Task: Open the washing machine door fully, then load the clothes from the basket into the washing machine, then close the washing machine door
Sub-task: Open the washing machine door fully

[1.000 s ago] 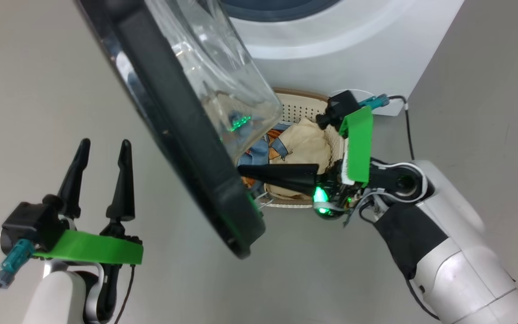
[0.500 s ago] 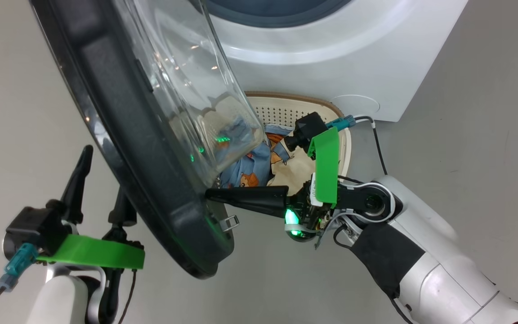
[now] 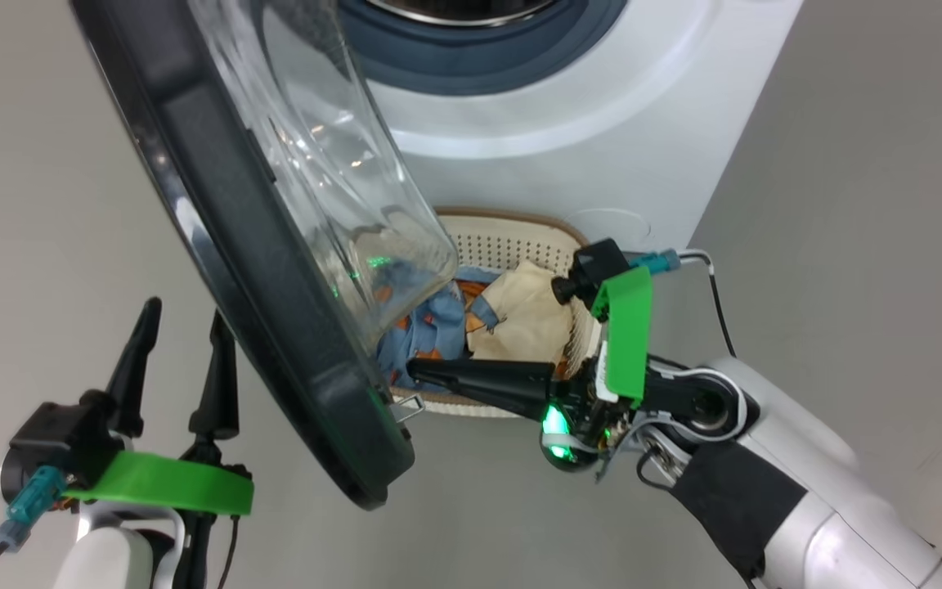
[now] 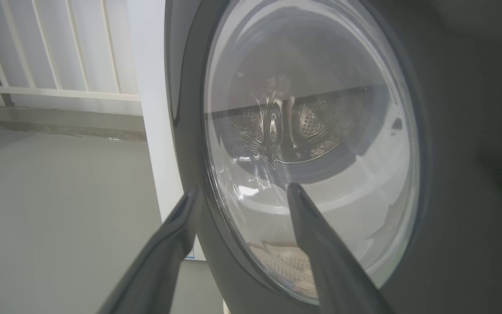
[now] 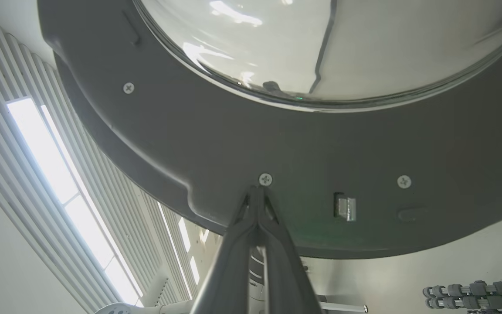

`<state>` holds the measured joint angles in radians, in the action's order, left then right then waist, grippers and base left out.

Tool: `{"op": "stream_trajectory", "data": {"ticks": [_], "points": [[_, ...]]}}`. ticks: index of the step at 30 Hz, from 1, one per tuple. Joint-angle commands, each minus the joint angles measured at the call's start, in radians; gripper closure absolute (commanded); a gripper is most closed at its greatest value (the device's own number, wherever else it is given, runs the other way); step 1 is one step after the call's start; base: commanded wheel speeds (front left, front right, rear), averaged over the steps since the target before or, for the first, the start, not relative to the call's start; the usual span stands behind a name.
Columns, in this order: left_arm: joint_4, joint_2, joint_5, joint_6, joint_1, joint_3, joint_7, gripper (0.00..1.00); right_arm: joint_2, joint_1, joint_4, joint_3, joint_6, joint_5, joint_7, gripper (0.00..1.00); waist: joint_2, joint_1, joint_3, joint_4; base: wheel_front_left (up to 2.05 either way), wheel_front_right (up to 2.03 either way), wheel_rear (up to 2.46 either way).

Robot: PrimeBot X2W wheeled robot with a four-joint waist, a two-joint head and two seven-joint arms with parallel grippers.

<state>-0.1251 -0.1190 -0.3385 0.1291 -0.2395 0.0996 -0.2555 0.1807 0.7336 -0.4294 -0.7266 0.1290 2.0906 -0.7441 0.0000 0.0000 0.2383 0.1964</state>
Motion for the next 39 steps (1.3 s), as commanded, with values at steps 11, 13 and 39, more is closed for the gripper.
{"op": "stream_trajectory", "data": {"ticks": [11,13,39], "points": [[0.007,-0.039,0.009,0.002,0.049,-0.052,-0.006,0.0,0.052,-0.1,0.114,-0.031,0.002,0.066,0.094,1.0,0.0,0.0,-0.1,-0.058,0.0,0.0,0.0],[0.006,-0.04,0.009,0.002,0.061,-0.057,-0.006,0.0,0.065,-0.115,0.129,-0.036,0.002,0.073,0.109,1.0,0.0,0.0,-0.114,-0.067,0.0,0.0,0.0],[0.018,-0.042,-0.005,0.002,0.134,-0.095,-0.006,0.0,0.131,-0.143,0.138,-0.013,0.002,-0.458,0.68,0.0,0.0,0.0,-0.162,-0.152,0.0,0.0,0.0]]}}
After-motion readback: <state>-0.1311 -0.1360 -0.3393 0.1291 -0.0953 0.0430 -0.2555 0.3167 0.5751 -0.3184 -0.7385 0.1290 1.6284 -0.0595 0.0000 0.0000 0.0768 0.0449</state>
